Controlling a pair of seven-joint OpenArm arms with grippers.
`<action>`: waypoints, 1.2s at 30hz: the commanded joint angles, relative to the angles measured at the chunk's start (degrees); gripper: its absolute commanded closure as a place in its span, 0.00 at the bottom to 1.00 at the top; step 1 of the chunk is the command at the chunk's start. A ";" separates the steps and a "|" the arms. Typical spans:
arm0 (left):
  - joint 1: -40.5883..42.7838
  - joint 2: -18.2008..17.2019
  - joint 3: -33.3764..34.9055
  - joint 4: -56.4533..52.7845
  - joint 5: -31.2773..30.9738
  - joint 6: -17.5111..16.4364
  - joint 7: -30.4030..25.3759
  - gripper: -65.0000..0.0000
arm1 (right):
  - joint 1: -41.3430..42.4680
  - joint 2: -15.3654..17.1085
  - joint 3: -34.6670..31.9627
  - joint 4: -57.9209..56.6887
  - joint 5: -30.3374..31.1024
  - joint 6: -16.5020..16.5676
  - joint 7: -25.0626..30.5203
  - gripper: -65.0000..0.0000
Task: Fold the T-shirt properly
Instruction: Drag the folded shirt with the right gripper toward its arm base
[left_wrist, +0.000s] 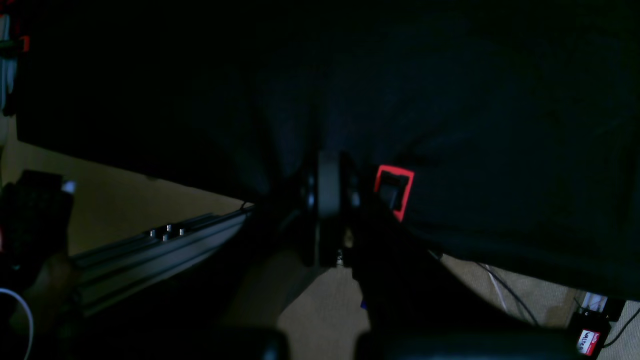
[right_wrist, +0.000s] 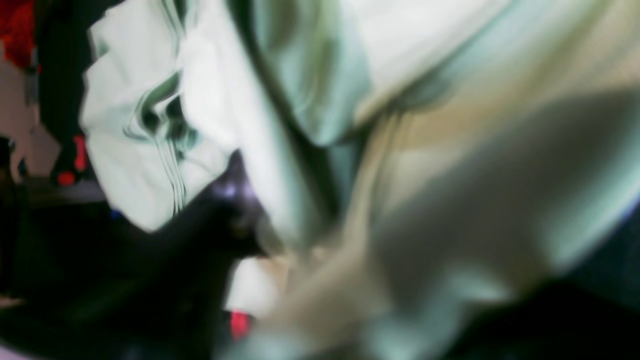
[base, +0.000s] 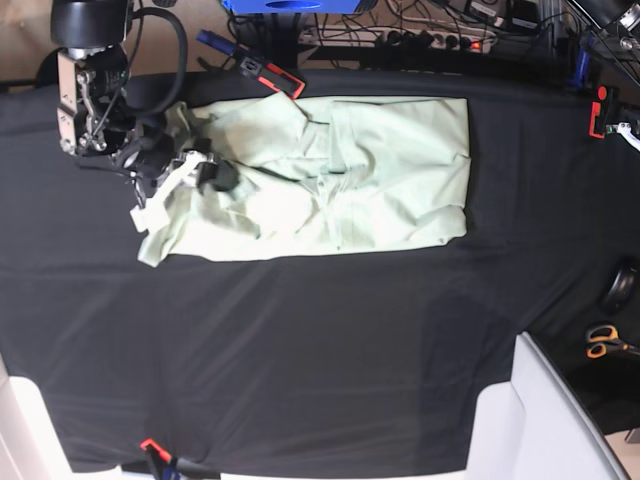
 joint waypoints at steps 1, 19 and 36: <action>-0.10 -1.38 -0.34 0.80 -0.30 0.51 -0.90 1.00 | 0.42 -0.16 -0.17 -0.56 -0.79 -0.05 -1.37 0.85; 0.07 -0.59 -0.34 1.32 -0.30 0.51 -0.90 1.00 | 9.56 15.31 4.84 -11.55 -1.23 -0.40 0.47 1.00; -0.01 -0.59 -0.34 1.41 -0.30 0.51 -0.90 1.00 | 4.02 18.91 -4.57 9.99 -2.02 -30.99 0.65 1.00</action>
